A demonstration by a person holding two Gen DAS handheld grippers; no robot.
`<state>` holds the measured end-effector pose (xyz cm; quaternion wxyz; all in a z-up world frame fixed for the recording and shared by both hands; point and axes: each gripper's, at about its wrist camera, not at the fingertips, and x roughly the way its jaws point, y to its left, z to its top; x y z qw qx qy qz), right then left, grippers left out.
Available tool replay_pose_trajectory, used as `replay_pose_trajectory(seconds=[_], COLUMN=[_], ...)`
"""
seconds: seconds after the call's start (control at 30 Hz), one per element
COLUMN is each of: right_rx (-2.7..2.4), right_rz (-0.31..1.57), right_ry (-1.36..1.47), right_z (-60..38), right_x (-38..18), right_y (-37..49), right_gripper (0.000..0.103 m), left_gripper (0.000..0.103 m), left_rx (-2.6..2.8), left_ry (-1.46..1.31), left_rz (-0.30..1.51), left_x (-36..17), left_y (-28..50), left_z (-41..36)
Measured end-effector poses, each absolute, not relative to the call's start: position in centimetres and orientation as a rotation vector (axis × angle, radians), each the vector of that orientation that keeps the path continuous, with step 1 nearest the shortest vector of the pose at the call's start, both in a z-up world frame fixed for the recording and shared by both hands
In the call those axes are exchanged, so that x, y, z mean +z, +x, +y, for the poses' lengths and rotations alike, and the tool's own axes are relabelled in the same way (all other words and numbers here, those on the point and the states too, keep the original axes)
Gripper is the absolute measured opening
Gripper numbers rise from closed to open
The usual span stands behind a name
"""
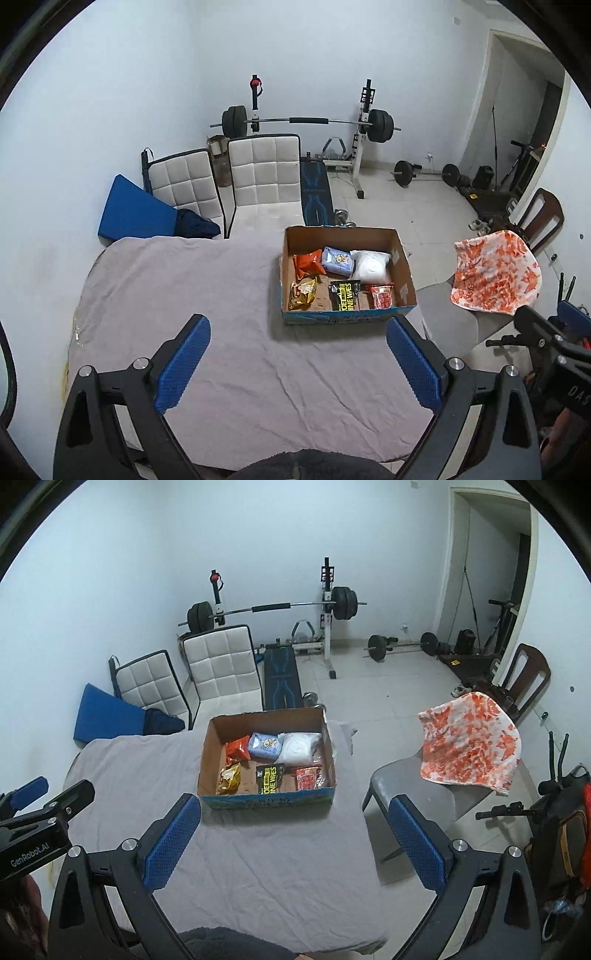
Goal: Organize soft objects
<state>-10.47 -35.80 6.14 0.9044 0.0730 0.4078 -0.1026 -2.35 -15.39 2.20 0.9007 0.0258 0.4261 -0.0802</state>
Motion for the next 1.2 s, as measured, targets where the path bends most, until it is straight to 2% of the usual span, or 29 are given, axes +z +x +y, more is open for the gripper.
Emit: replay_pose_trajectory(seconds=[1.2], right_rx=[-0.176], right_rz=[0.800], right_ry=[0.124], right_z=[-34.7], right_x=[7.7], right_y=[-10.7], right_gripper=[0.103], left_gripper=[0.098], left_rx=[-0.180], left_ry=[0.022], left_rz=[0.860], left_x=[3.3], left_y=[-4.4], left_z=[-15.7])
